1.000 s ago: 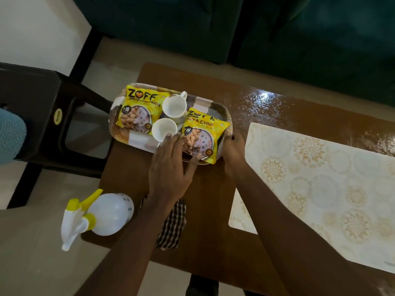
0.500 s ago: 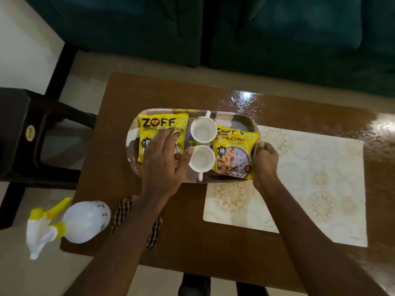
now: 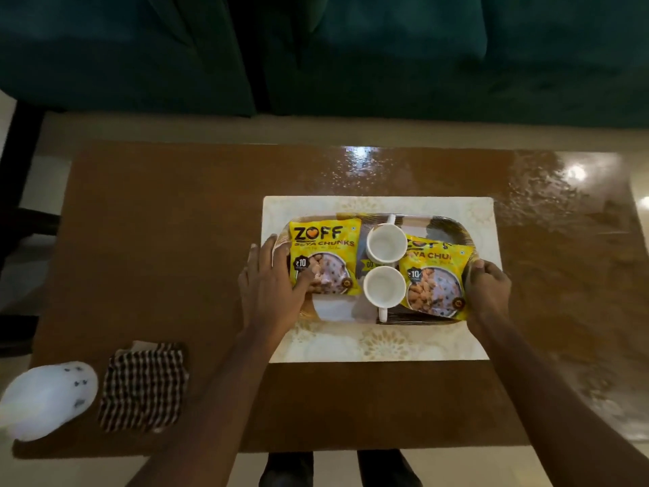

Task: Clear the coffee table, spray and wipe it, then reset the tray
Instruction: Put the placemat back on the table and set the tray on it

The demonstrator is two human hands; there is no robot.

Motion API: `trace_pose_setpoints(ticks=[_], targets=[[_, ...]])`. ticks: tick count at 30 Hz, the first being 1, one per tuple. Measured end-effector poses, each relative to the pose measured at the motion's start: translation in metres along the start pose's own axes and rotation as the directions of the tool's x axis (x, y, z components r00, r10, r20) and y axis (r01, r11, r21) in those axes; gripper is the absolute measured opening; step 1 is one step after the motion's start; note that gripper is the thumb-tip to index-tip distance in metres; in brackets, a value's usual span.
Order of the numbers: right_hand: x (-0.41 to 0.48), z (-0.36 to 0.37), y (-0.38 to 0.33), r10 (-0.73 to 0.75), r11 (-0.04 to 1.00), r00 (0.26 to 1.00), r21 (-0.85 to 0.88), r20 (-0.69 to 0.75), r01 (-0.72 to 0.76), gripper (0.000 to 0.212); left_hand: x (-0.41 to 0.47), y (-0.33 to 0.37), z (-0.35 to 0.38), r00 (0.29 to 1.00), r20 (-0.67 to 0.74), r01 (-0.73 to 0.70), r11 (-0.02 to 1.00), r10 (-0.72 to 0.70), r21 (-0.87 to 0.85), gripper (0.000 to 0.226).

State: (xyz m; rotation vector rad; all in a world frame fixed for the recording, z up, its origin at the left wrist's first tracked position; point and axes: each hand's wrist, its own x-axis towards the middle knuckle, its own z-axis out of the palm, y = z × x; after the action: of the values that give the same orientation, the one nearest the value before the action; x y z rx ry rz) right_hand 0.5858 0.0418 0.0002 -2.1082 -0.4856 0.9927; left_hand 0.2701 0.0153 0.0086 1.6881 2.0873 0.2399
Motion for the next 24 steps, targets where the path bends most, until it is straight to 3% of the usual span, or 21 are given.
trace_pose_setpoints(ticks=[7,12,17,24], targets=[[0.038,-0.032,0.021,0.017,1.000,1.000,0.001,-0.023,-0.017,0.030,-0.001,0.044,0.036,0.996,0.084,-0.022,0.999,0.025,-0.033,0.072],[0.045,-0.035,0.028,-0.118,0.978,0.993,-0.176,-0.003,0.116,0.027,-0.002,0.051,0.044,0.998,0.057,0.007,1.000,-0.007,-0.010,0.072],[0.049,-0.032,0.042,-0.304,0.886,0.951,-0.350,0.054,0.304,0.033,0.003,0.059,0.046,0.998,0.034,0.045,0.998,-0.044,-0.043,0.073],[0.046,-0.031,0.048,-0.386,0.803,0.917,-0.451,0.105,0.390,0.037,0.004,0.047,0.040,0.996,0.024,0.086,0.996,-0.085,-0.034,0.076]])
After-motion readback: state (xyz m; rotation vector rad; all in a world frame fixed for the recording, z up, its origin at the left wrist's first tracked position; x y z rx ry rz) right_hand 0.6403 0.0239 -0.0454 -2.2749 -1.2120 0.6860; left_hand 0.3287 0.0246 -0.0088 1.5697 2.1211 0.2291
